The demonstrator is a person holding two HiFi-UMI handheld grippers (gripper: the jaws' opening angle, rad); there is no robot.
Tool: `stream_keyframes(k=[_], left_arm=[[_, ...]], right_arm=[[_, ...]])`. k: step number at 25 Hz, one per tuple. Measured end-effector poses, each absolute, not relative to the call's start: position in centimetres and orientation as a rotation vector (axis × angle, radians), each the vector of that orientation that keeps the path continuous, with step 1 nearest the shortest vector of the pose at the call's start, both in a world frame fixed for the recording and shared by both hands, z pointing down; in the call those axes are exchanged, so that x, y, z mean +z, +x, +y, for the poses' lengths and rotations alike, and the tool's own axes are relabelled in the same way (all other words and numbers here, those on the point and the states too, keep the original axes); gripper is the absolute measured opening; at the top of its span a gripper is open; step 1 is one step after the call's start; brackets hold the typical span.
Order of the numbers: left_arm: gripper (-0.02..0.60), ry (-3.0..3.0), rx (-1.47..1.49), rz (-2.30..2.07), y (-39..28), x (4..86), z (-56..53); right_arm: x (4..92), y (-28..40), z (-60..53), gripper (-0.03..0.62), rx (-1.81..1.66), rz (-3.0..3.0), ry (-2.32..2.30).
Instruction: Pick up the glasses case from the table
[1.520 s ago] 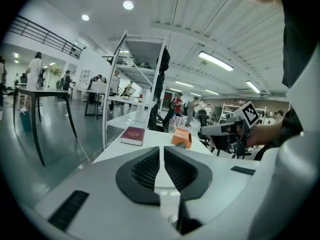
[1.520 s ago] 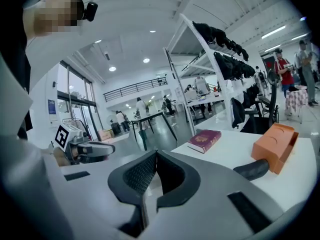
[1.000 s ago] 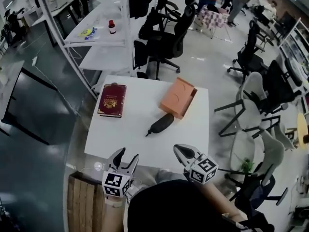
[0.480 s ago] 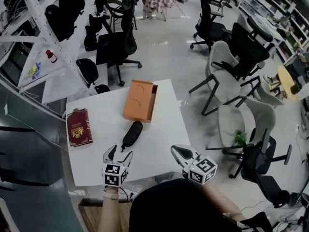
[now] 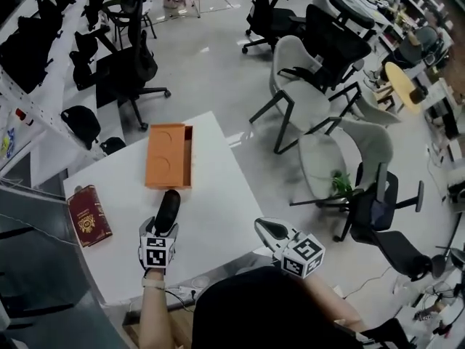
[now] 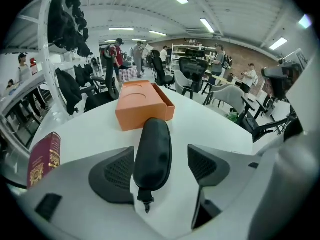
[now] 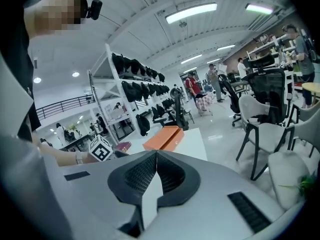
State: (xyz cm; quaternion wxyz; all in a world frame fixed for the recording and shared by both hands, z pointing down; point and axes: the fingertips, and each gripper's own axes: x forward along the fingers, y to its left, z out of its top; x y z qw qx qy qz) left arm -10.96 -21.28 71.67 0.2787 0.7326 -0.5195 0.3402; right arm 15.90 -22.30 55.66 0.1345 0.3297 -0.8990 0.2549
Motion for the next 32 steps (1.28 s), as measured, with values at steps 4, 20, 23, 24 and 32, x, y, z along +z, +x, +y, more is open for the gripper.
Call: stream_keyframes(k=[4,20,23,24,32], left_arm=[[0.333,1.926,0.973,-1.336,-10.9,74.3,-21.8],[0.336,1.808,1.146,-1.355,-13.5,79.2,-22.6],[0.334,1.807,1.125,-1.363,-13.6,79.2,-22.6],[0.331,1.801,1.109,-1.371,-13.8,79.3,-22.5],[0.313,1.829,1.017,-1.421,-15.0,76.8,-21.3]], right_arm=[[56.0,17.5,-22.7,0.028,0.763,-2.576,1.010],[55.4,19.9,-22.1,0.028,0.757,-2.548,1.100],[55.2,20.0,-21.9,0.028,0.754,-2.548,1.103],[55.1,19.9,-21.8,0.028,0.751,-2.549,1.099],[54.5,18.0,-20.6,0.028,0.724,-2.582,1.051]])
